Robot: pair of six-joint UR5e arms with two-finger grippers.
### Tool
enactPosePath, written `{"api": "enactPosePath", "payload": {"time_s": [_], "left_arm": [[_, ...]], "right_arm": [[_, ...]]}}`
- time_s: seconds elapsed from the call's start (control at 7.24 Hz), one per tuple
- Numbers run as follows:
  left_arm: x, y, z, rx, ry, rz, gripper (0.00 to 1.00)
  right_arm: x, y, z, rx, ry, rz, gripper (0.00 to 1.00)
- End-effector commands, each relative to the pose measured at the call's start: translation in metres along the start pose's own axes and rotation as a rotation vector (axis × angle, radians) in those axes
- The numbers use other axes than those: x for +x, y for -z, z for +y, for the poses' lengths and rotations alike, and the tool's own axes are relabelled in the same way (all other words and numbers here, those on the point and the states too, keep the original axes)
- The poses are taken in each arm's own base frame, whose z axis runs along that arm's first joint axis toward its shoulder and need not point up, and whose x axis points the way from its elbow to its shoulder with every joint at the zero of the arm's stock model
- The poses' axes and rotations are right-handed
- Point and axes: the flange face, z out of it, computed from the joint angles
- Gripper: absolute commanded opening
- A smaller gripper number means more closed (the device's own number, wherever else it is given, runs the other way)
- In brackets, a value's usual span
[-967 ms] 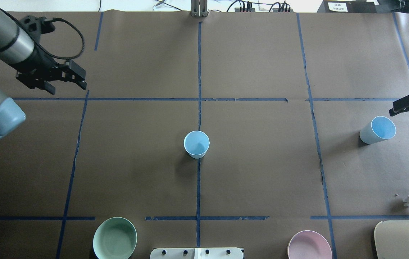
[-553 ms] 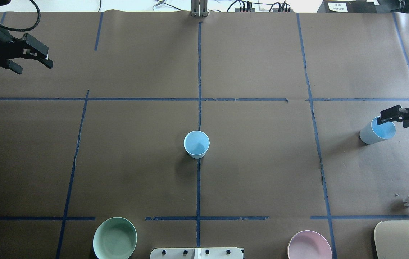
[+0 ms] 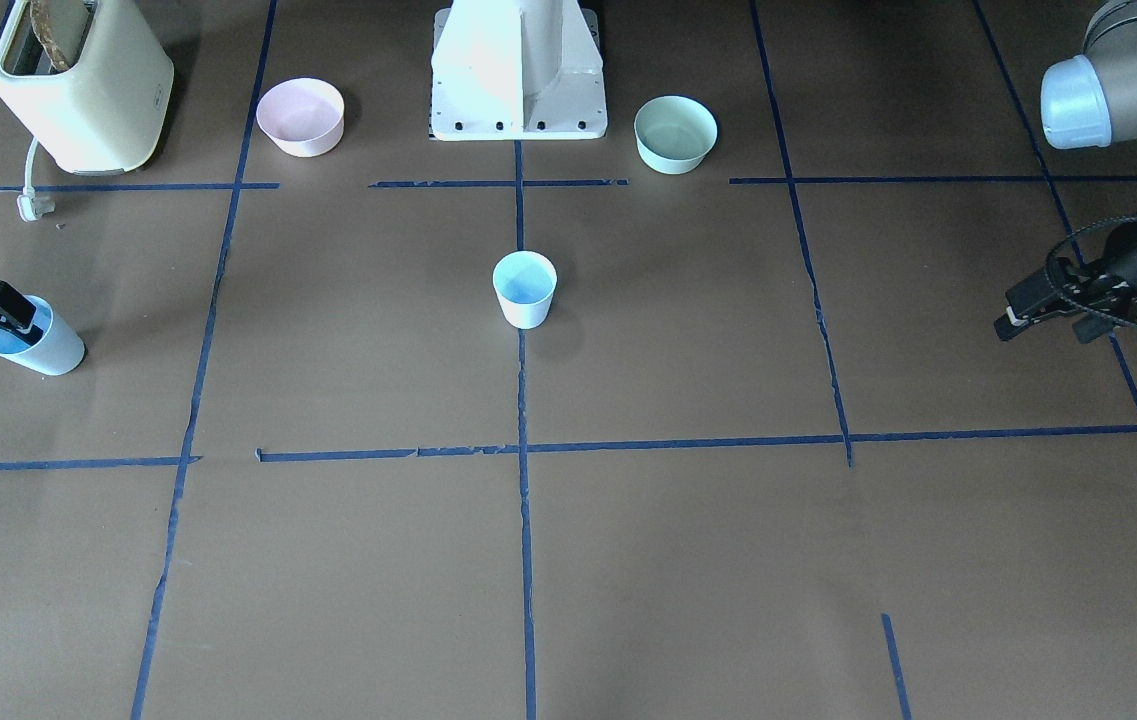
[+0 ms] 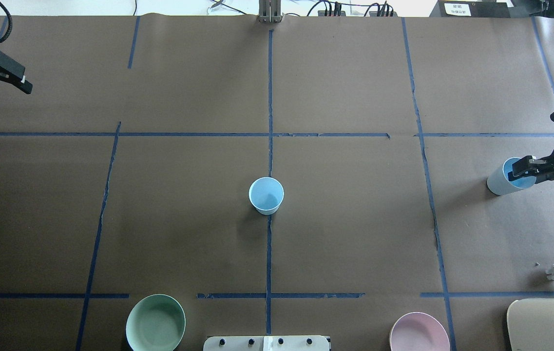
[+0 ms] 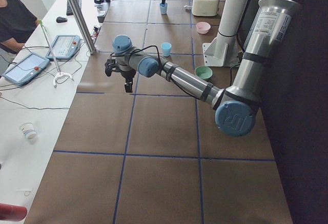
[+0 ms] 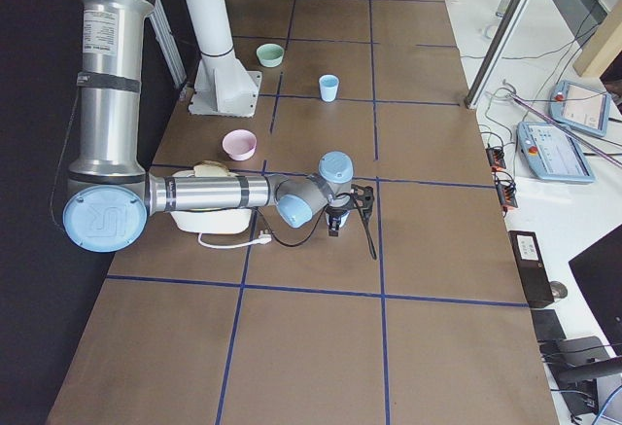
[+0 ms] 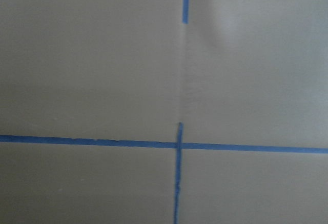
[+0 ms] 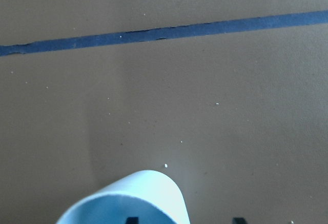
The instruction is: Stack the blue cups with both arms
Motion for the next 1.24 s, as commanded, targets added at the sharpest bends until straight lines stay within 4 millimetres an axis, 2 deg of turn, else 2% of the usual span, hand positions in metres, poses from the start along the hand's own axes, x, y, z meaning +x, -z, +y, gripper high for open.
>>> {"api": "enactPosePath", "payload": {"time_s": [0.0,0.14,0.28,0.41,0.55,0.69,0.83,0.97,1.11], "left_arm": [[-0.06,-0.028,0.004,-0.022,-0.092,-0.105,1.0],[-0.093,-0.038,0.004,-0.051,-0.134,-0.123,1.0],[-0.135,-0.034,-0.003,-0.061,-0.184,-0.137,1.0],[-0.159,-0.033,-0.005,-0.071,-0.224,-0.142,1.0],[-0.181,-0.042,0.006,-0.097,-0.225,-0.149,1.0],[-0.197,-0.046,0.016,-0.114,-0.251,-0.151,1.0],[-0.211,-0.047,0.026,-0.123,-0.248,-0.153,1.0],[-0.215,-0.05,0.031,-0.12,-0.259,-0.152,1.0],[-0.219,-0.052,0.034,-0.123,-0.255,-0.153,1.0]], "right_arm": [[-0.009,0.004,-0.002,0.008,0.011,-0.012,0.0],[-0.019,0.01,-0.004,0.01,0.022,-0.027,0.0],[-0.036,0.021,-0.006,0.022,0.041,-0.05,0.0],[-0.059,0.033,-0.011,0.019,0.043,-0.064,0.0],[-0.114,0.054,-0.034,0.019,-0.002,-0.077,0.0],[-0.182,0.071,-0.044,0.006,-0.056,-0.106,0.0],[-0.235,0.077,-0.037,-0.009,-0.065,-0.127,0.0],[-0.297,0.089,-0.032,-0.029,-0.095,-0.153,0.0],[-0.361,0.095,-0.015,-0.041,-0.124,-0.142,0.0]]}}
